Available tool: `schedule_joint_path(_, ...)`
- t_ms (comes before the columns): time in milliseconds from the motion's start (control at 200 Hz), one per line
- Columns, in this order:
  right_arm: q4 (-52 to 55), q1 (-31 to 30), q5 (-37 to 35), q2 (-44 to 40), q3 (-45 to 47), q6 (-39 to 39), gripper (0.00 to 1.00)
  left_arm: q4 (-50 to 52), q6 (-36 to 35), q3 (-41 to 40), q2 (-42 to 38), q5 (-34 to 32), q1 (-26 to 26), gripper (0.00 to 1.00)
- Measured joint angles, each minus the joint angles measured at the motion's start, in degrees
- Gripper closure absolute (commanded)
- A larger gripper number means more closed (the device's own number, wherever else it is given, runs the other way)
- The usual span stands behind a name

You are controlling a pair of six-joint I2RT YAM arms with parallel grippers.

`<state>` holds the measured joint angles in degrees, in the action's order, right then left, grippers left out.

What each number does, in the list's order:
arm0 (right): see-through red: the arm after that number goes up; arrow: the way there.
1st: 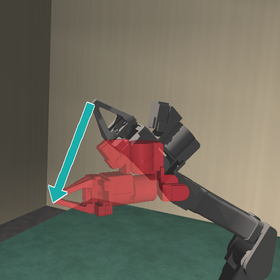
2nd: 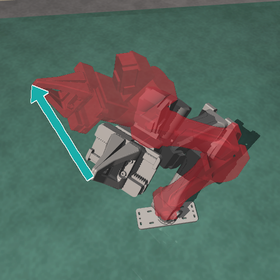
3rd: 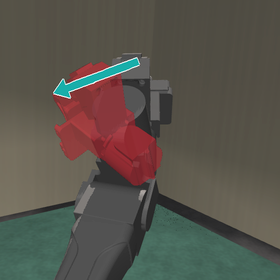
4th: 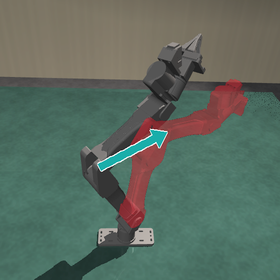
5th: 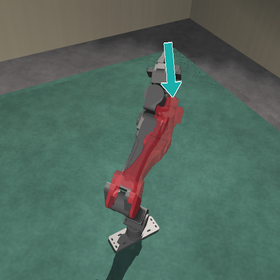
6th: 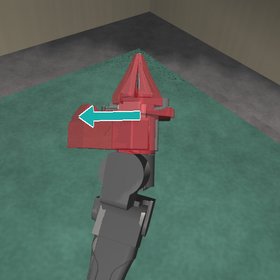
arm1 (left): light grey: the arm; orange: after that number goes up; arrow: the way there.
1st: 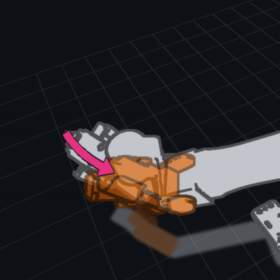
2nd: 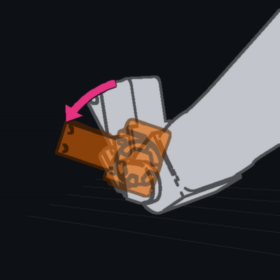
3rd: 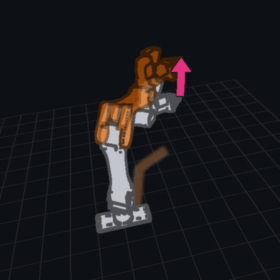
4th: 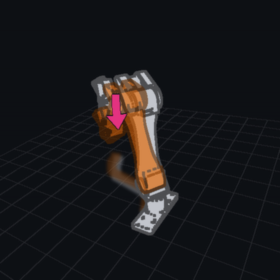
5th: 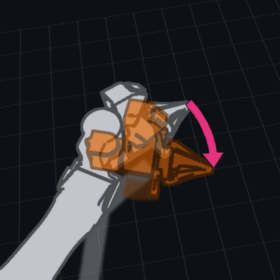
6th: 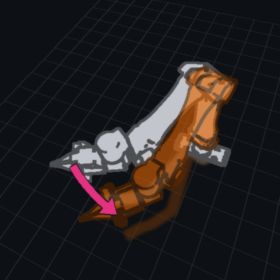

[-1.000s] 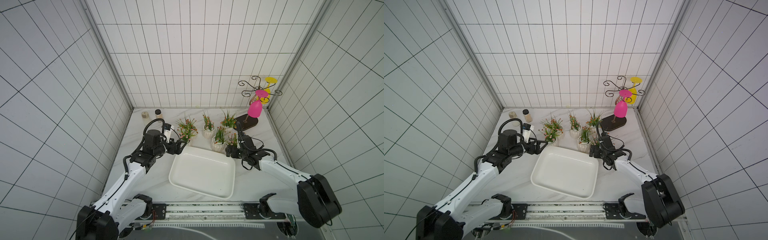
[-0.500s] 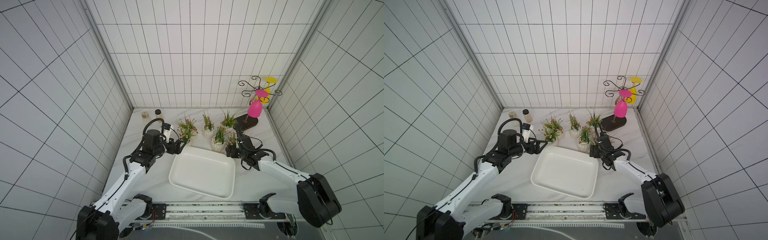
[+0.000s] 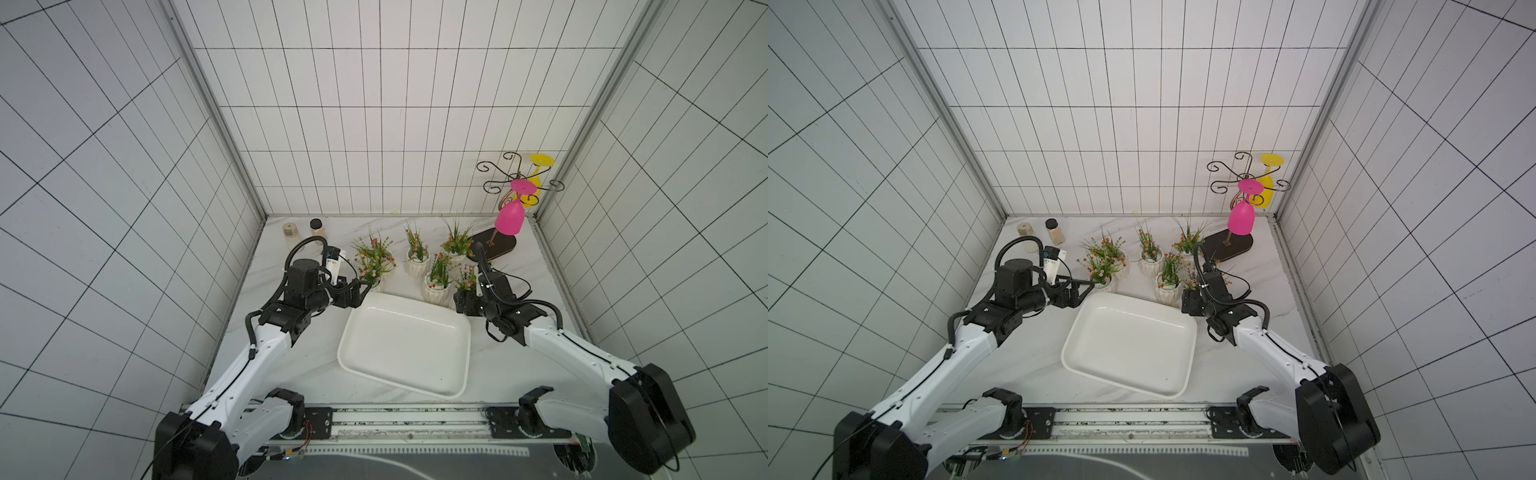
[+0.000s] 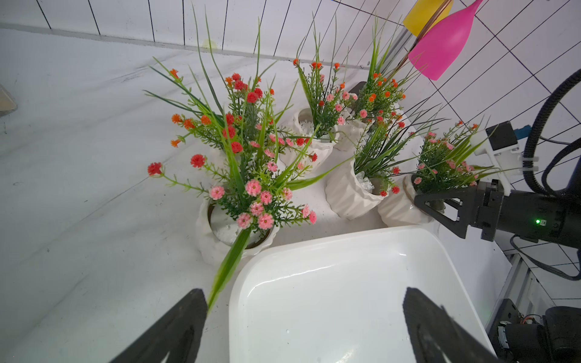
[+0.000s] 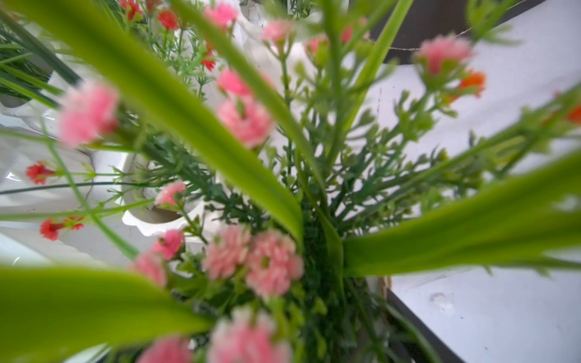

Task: Put the potted gypsophila into the storage box
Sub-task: Pick up the baby's breath potted plant from the center of the board.

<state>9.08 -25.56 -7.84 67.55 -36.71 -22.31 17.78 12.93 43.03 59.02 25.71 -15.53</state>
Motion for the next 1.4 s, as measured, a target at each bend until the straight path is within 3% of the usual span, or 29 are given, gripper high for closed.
schedule_joint_path(1054, 13.7, 0.0, -0.2, -14.9, -0.2, 4.0, 0.21, 0.0, 0.4, 0.0, 0.2, 0.8, 1.0, 0.03)
schedule_joint_path(1399, 17.3, 0.0, 3.1, -17.8, -0.7, 6.8, 0.21, 0.0, 0.4, 0.0, 0.2, 1.0, 1.1, 0.03)
